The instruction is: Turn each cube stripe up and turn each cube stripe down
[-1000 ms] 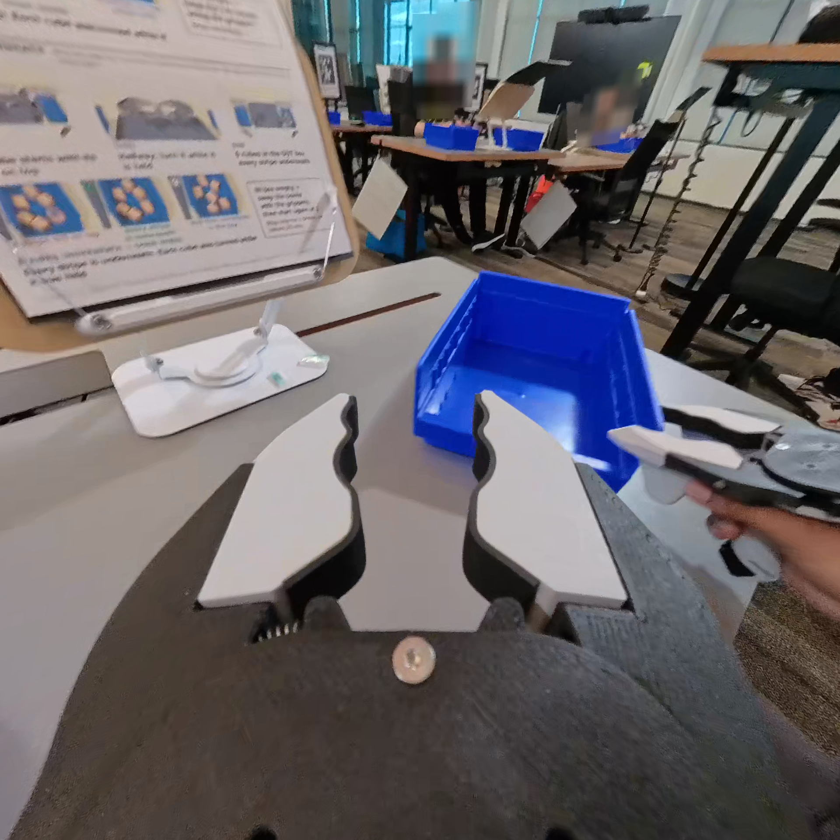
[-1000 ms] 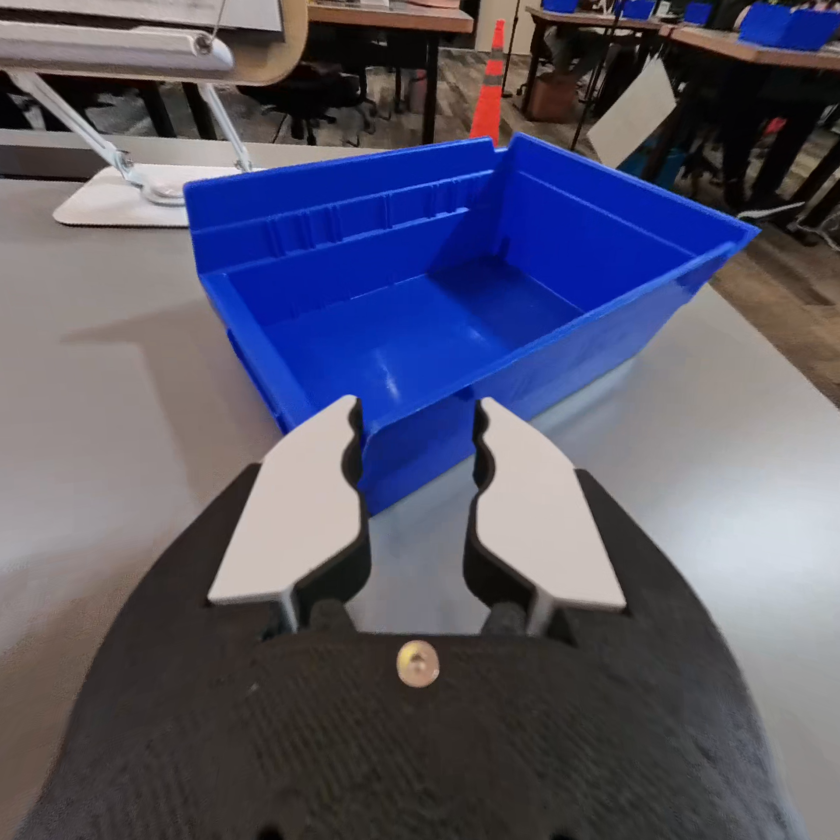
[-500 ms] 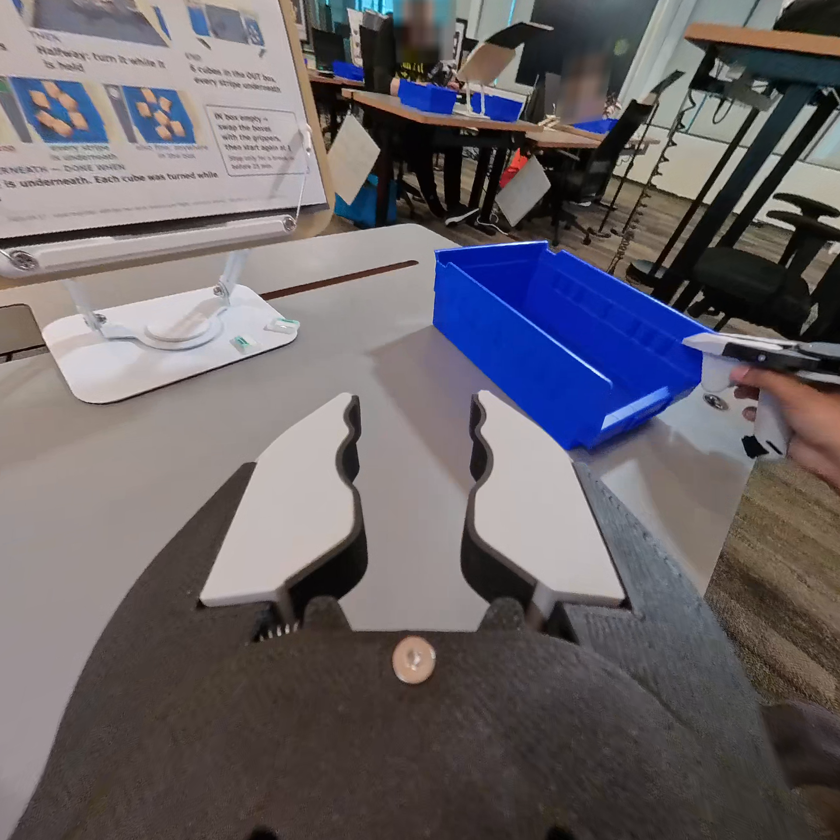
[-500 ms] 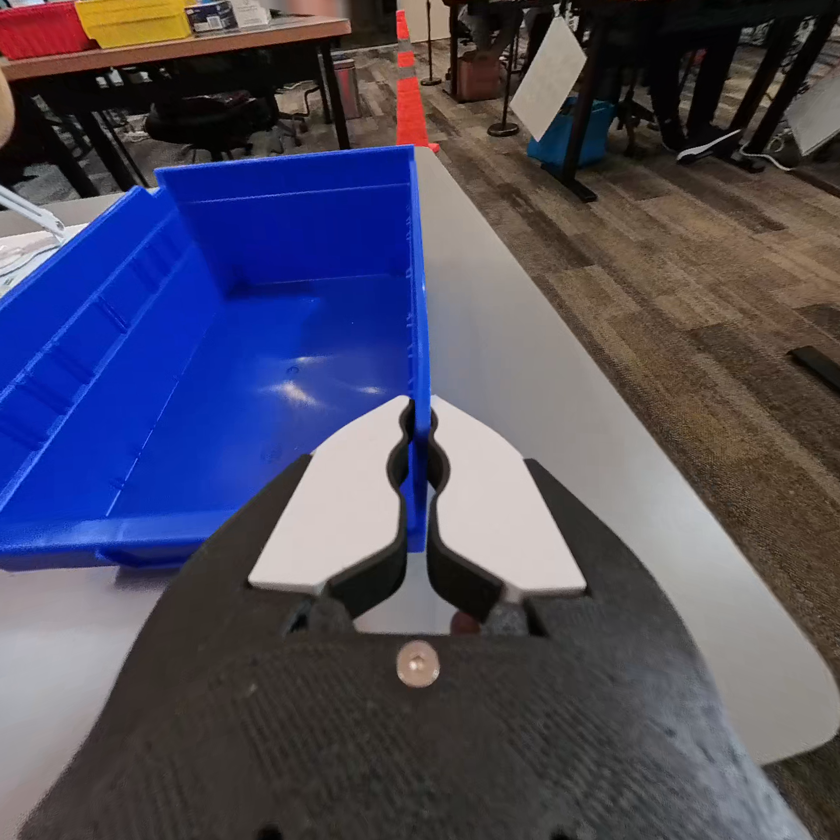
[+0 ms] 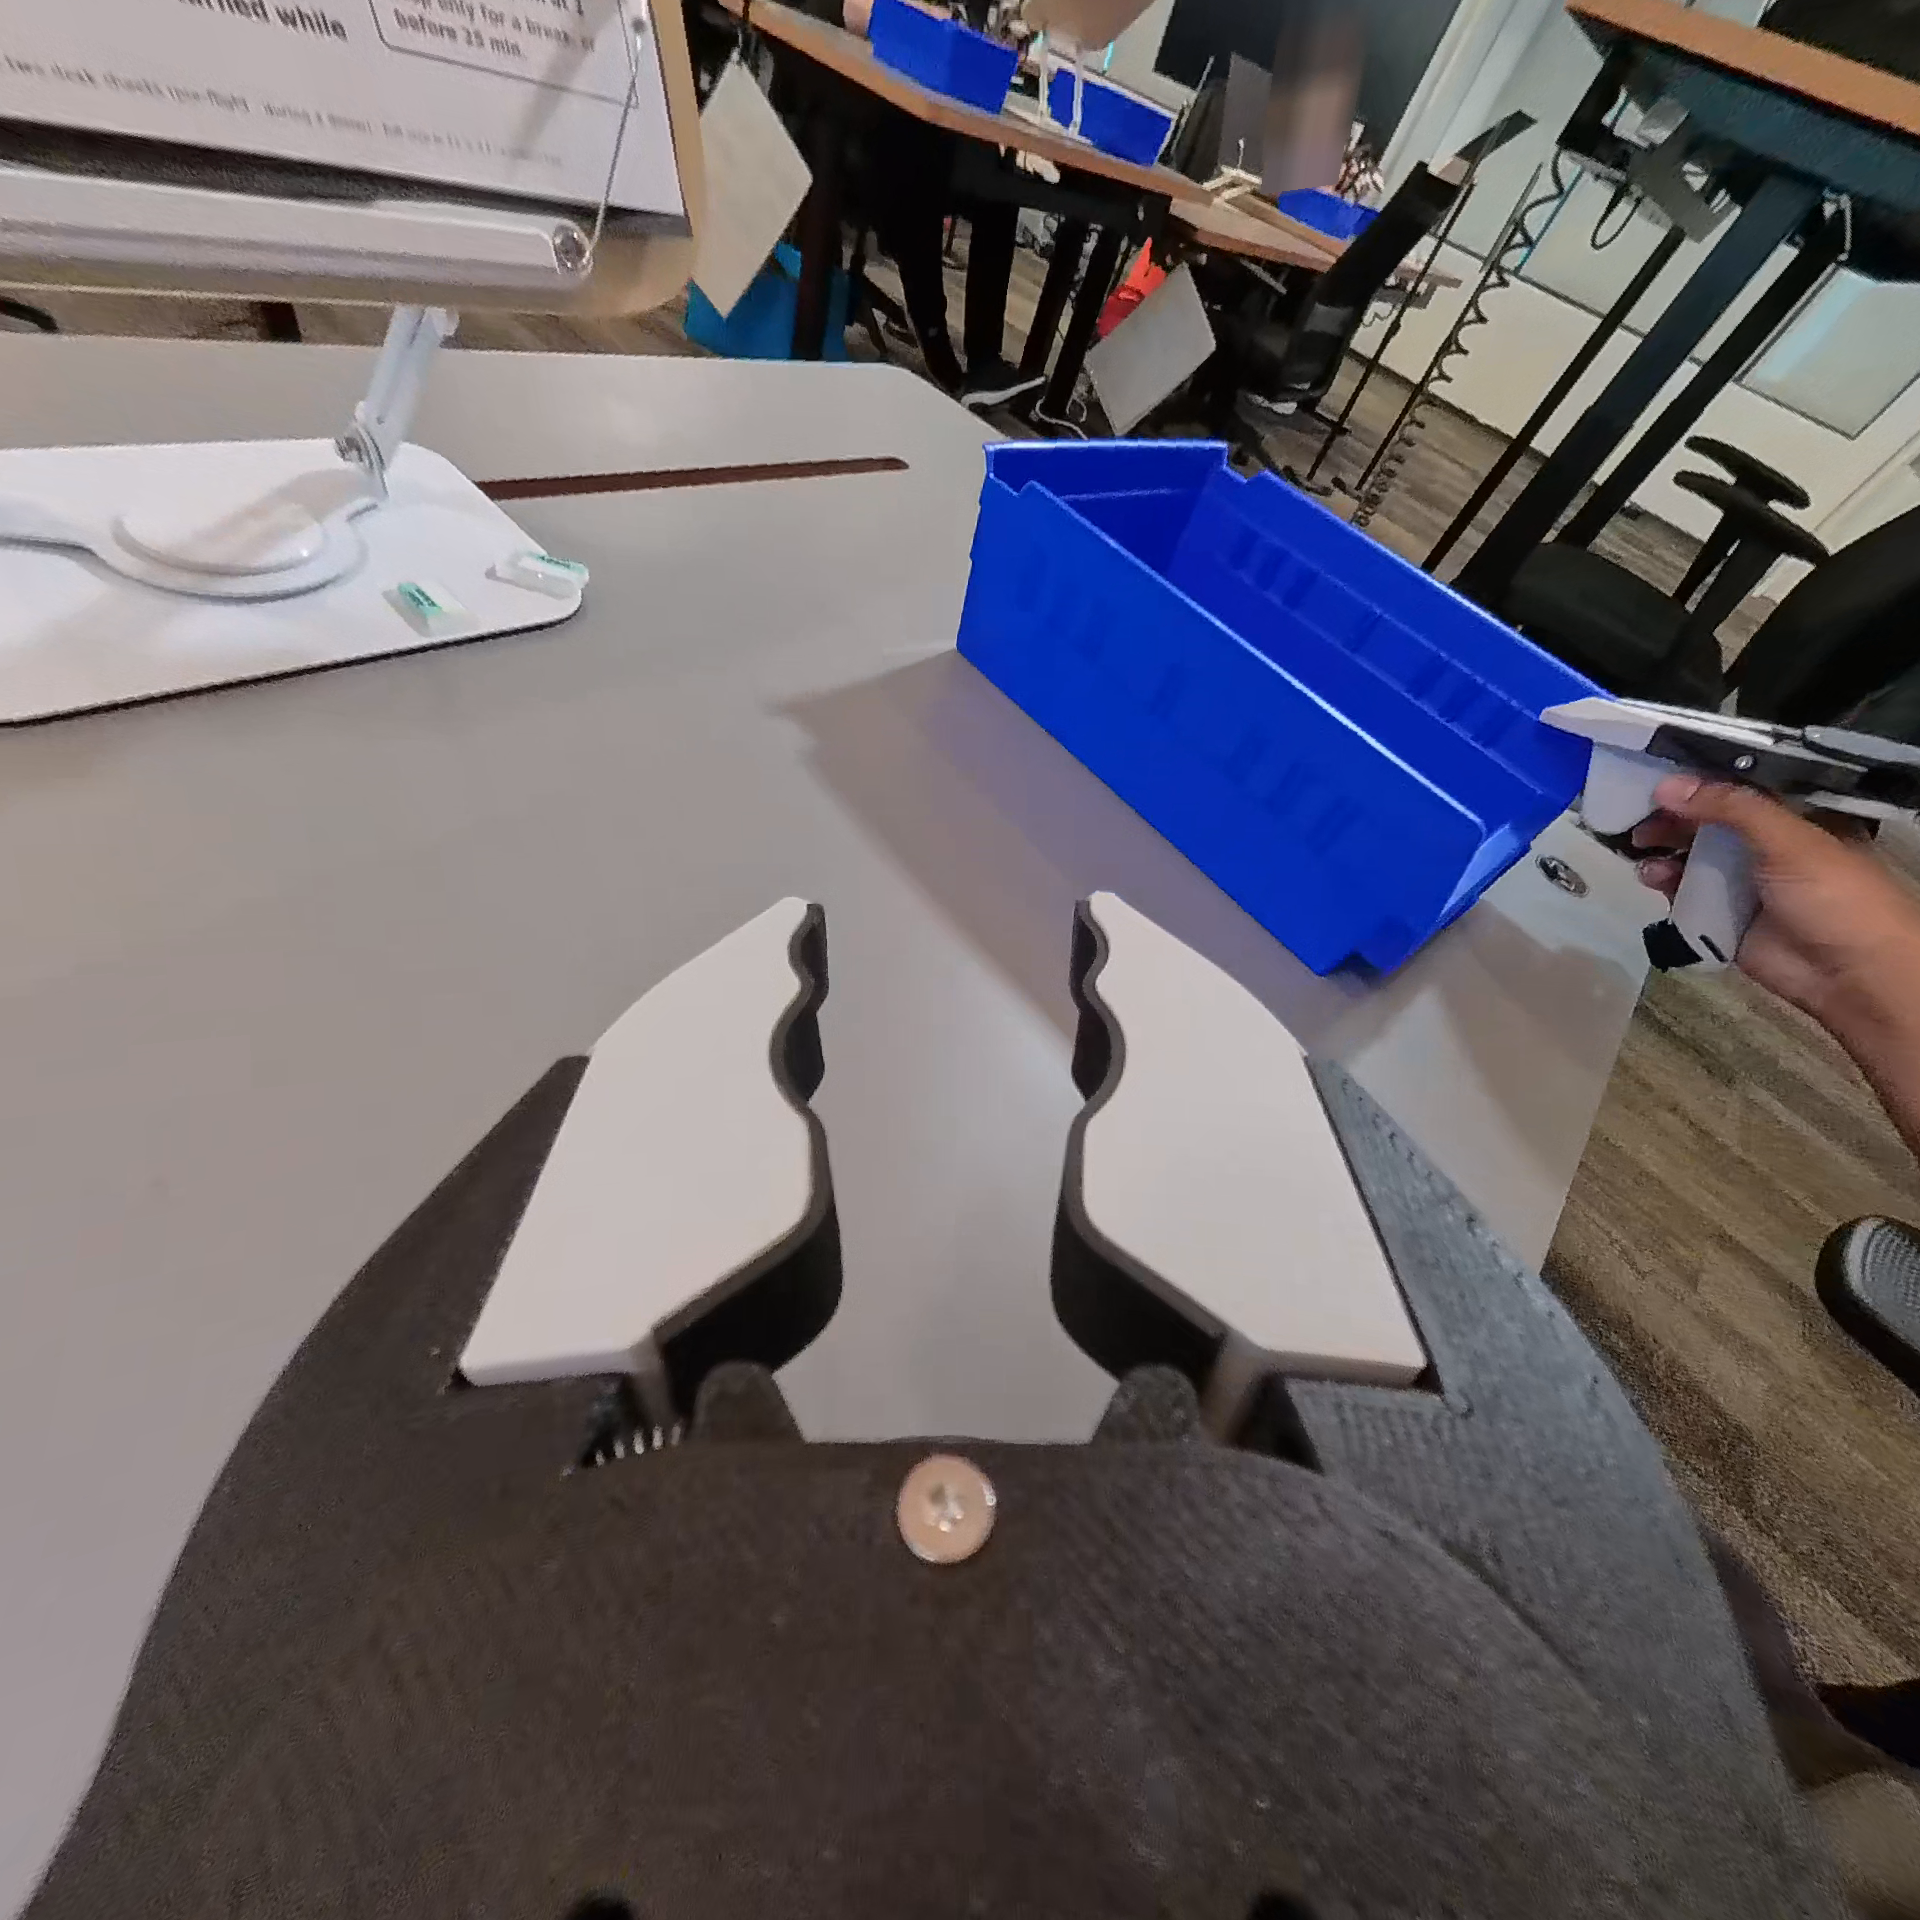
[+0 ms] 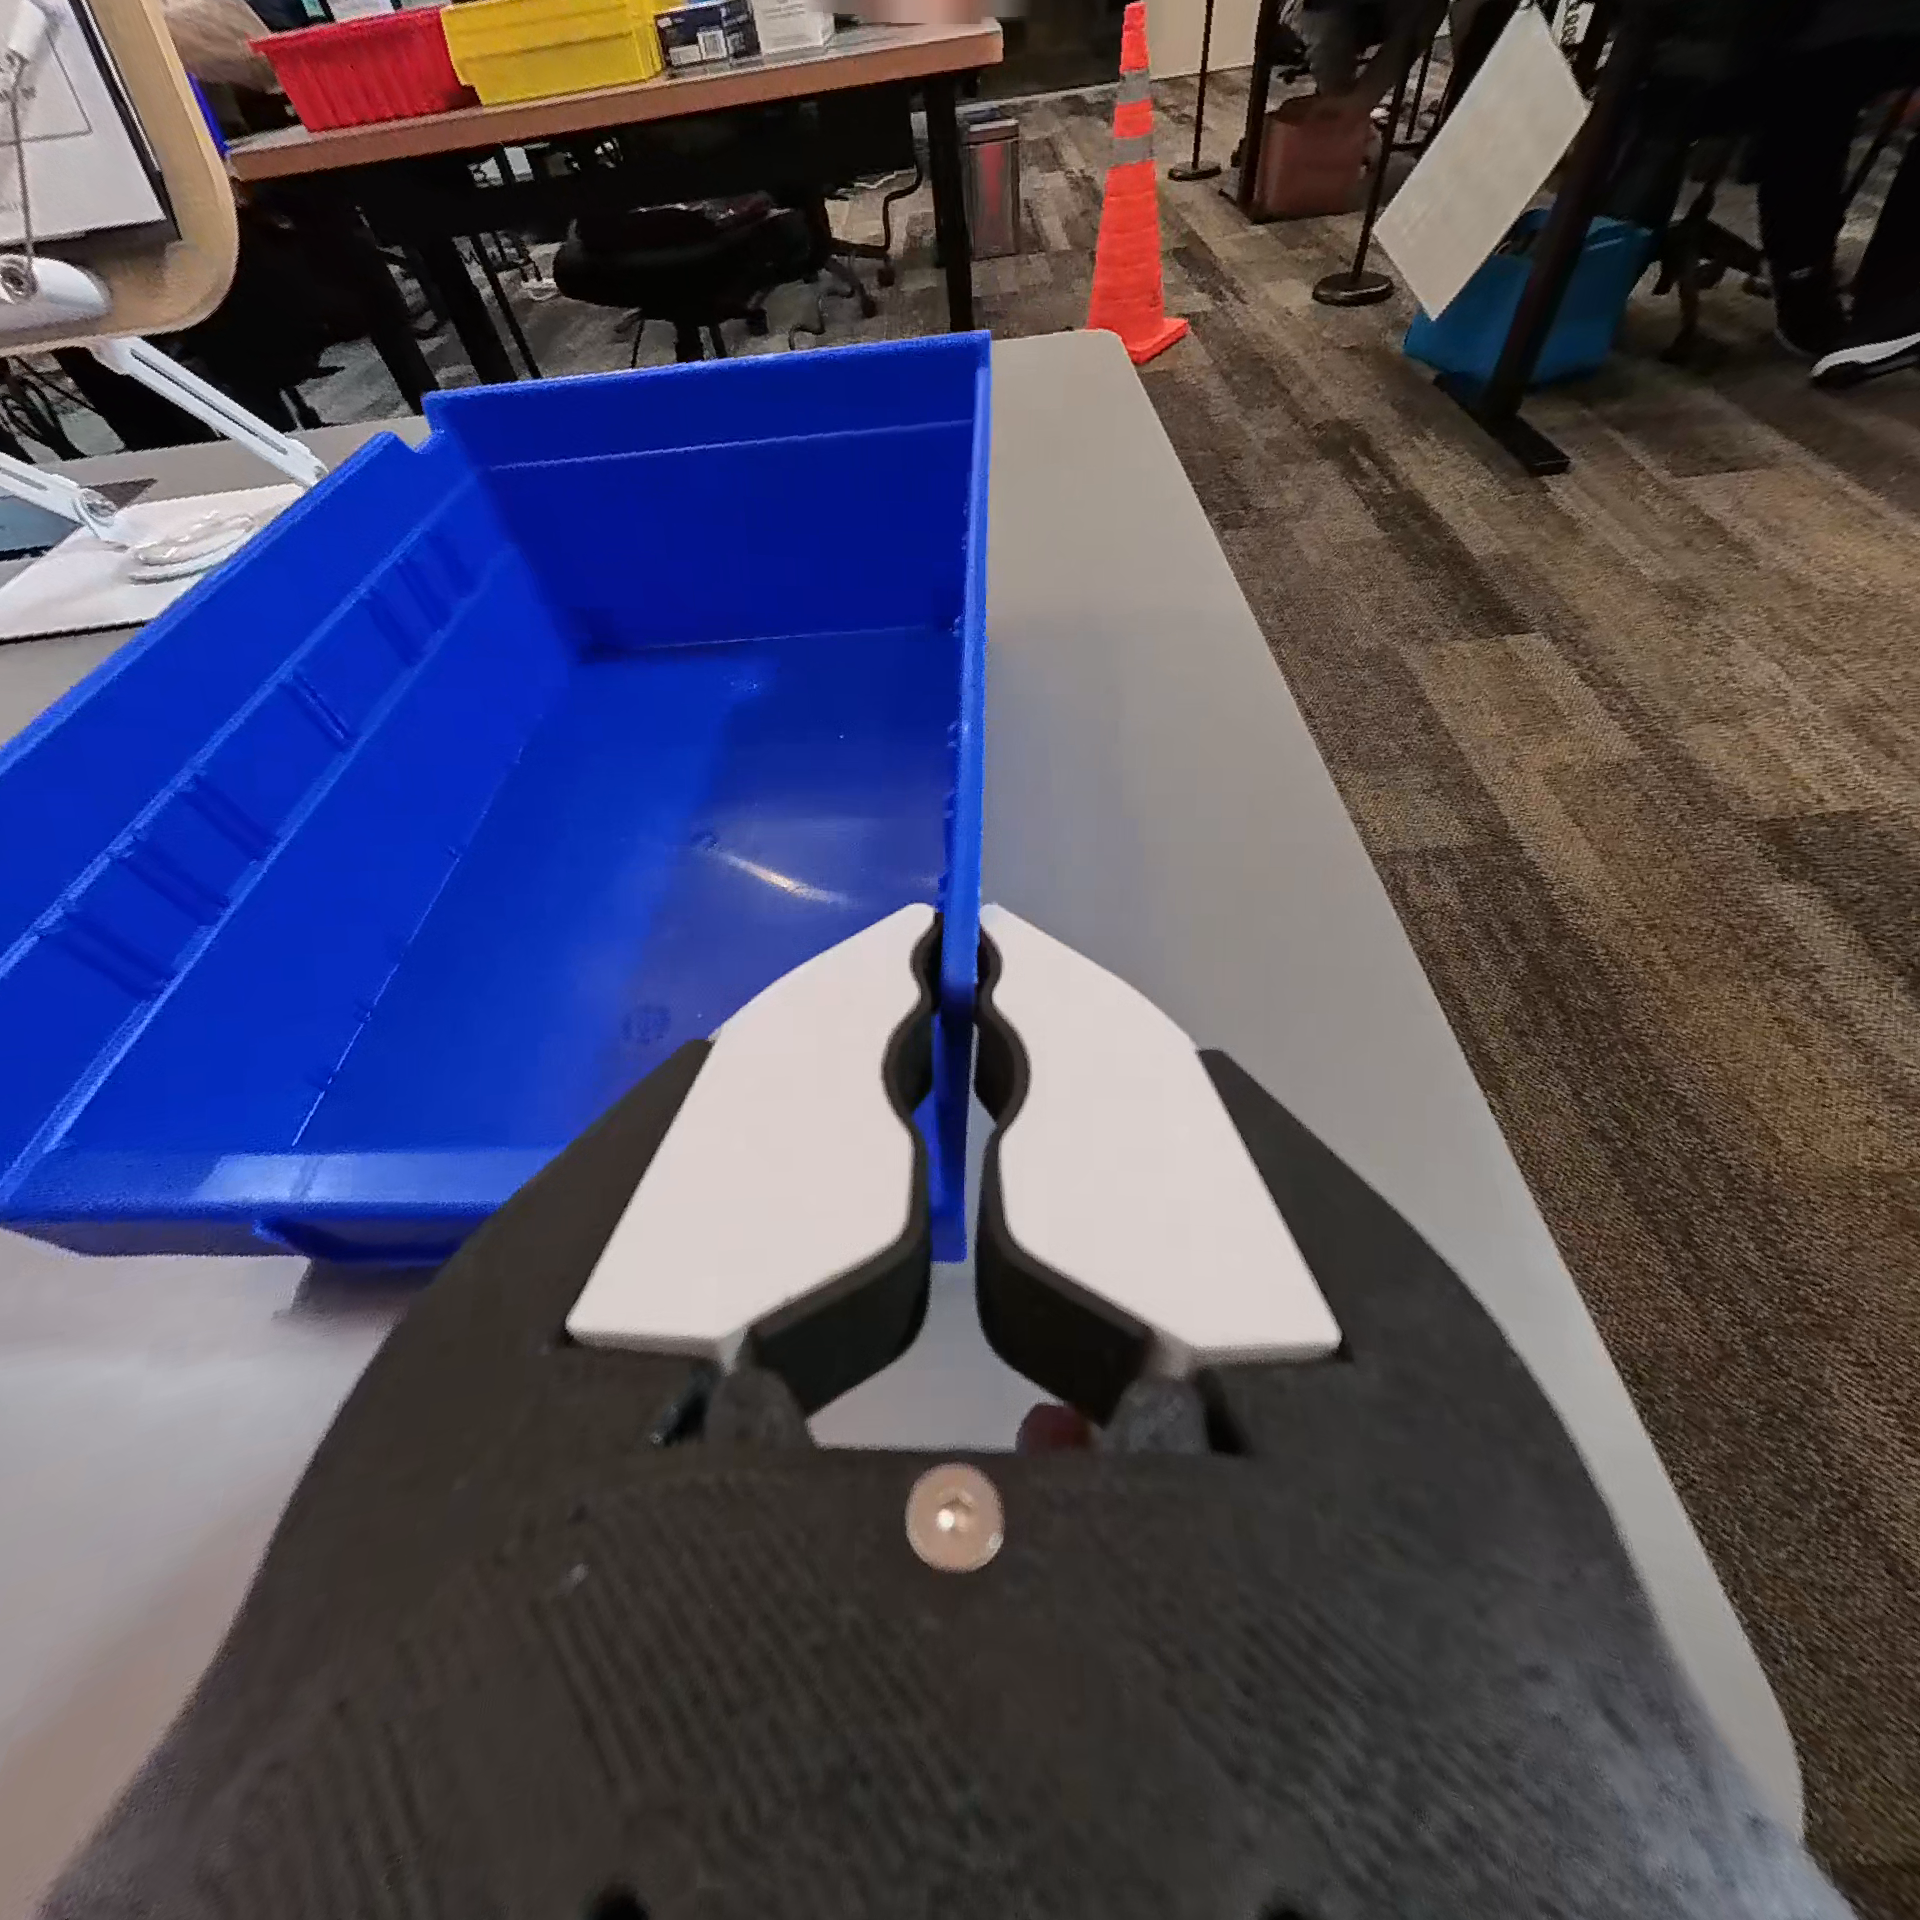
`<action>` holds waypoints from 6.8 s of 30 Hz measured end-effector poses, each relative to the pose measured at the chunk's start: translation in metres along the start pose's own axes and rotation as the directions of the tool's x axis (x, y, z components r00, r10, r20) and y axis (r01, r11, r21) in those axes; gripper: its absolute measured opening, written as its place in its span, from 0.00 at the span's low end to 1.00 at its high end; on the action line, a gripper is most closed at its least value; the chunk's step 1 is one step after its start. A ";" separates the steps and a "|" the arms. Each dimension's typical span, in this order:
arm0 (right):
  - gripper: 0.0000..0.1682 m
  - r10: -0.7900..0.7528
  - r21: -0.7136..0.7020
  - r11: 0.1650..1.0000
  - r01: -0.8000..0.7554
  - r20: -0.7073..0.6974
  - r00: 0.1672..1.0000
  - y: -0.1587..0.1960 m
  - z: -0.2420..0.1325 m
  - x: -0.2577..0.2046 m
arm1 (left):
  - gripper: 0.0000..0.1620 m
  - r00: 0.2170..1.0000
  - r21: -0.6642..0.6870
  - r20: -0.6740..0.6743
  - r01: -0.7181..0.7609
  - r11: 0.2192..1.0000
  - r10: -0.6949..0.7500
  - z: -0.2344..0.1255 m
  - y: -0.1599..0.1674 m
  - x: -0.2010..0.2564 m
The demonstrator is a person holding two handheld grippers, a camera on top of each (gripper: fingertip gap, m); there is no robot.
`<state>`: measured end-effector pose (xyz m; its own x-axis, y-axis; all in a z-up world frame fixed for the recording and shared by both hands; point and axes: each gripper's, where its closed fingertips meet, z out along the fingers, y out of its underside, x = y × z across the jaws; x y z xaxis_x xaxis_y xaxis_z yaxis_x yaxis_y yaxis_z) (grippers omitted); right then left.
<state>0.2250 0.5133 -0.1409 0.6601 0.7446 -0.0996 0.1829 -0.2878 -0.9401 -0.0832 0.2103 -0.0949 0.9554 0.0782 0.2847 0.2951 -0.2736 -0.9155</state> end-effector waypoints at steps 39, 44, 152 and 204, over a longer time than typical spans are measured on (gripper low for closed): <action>0.21 -0.423 0.229 0.883 0.409 0.765 0.486 0.034 0.020 -0.459 | 0.46 0.669 0.205 0.737 -0.092 0.974 -0.092 -0.146 0.010 -0.172; 0.20 -0.350 0.190 0.906 0.379 0.840 0.415 0.039 0.020 -0.476 | 0.43 0.635 0.206 0.764 -0.073 0.976 -0.114 -0.168 0.023 -0.182; 0.33 0.167 -0.097 0.965 -0.243 0.944 0.284 -0.022 -0.051 -0.428 | 0.26 0.526 0.012 -0.753 0.611 0.791 -0.395 -0.058 -0.022 0.040; 0.23 -0.265 -0.080 0.953 0.292 0.247 0.932 -0.123 0.112 -0.162 | 0.43 0.511 -0.129 -0.729 0.550 0.825 -0.455 -0.049 0.010 0.066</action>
<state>0.0137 0.4951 -0.0459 0.3867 0.9191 0.0759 0.4252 -0.1046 -0.8991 -0.0178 0.1655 -0.0714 0.3496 -0.5348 0.7693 0.7683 -0.3064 -0.5621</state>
